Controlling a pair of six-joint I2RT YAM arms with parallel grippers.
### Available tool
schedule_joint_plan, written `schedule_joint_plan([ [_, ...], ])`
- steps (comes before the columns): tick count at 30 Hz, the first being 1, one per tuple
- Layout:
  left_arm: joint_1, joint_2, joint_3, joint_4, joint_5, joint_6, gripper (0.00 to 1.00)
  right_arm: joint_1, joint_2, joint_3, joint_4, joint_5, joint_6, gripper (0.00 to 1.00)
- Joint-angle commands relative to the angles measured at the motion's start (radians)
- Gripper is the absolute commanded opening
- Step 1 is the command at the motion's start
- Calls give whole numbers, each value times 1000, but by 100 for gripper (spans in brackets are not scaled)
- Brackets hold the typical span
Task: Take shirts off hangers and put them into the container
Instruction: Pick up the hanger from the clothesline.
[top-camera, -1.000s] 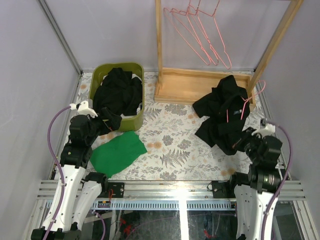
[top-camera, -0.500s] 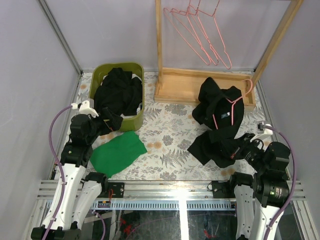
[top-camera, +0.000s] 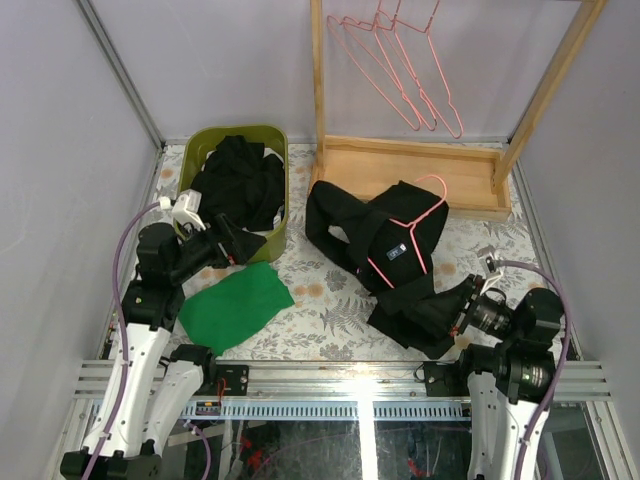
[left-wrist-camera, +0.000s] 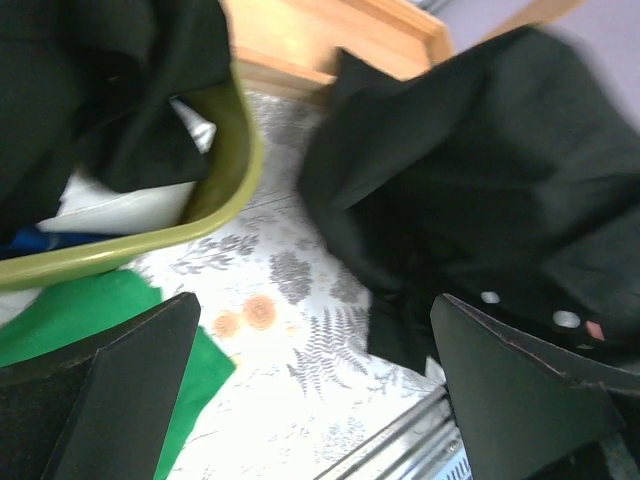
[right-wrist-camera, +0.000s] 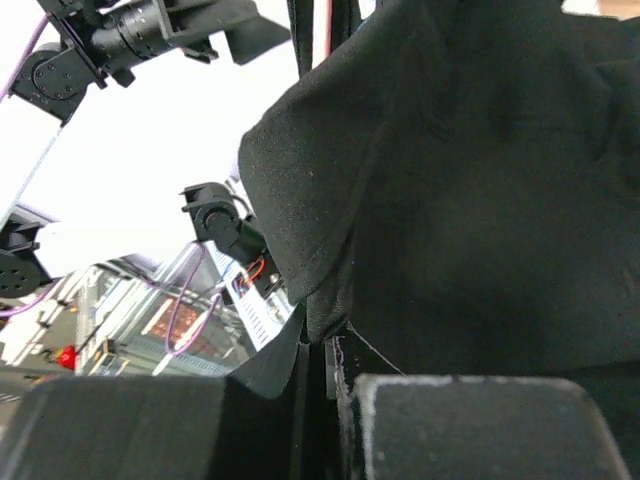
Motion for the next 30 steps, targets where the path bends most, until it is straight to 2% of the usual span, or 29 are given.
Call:
schedule_joint_plan([
  [1,4,-11,85,102,202,-37,100,5,-10,-61,213,-153,134,0],
  [3,4,-16,111,103,220,-31,100,5,-9,-52,278,-172,176,0],
  [6,4,-16,146,111,237,-36,100,5,23,-1,513,-150,336,0],
  [8,4,-21,171,116,228,-44,100,5,83,79,590,-170,357,0],
  [10,4,-34,191,116,205,-48,100,5,180,273,483,-189,253,0],
  [12,4,-58,206,116,186,-49,100,5,290,503,205,-194,-65,0],
  [14,4,-84,213,116,171,-48,100,9,395,698,-64,-205,-284,0],
  [16,4,-111,219,114,159,-44,100,12,454,784,-122,-203,-310,0],
  [19,4,-135,231,95,118,-32,100,11,473,759,-101,-127,-294,0],
  [25,4,-142,278,11,74,53,100,11,403,493,-74,-40,-276,0],
  [30,4,-119,260,23,141,58,100,11,351,311,-106,10,-255,0],
])
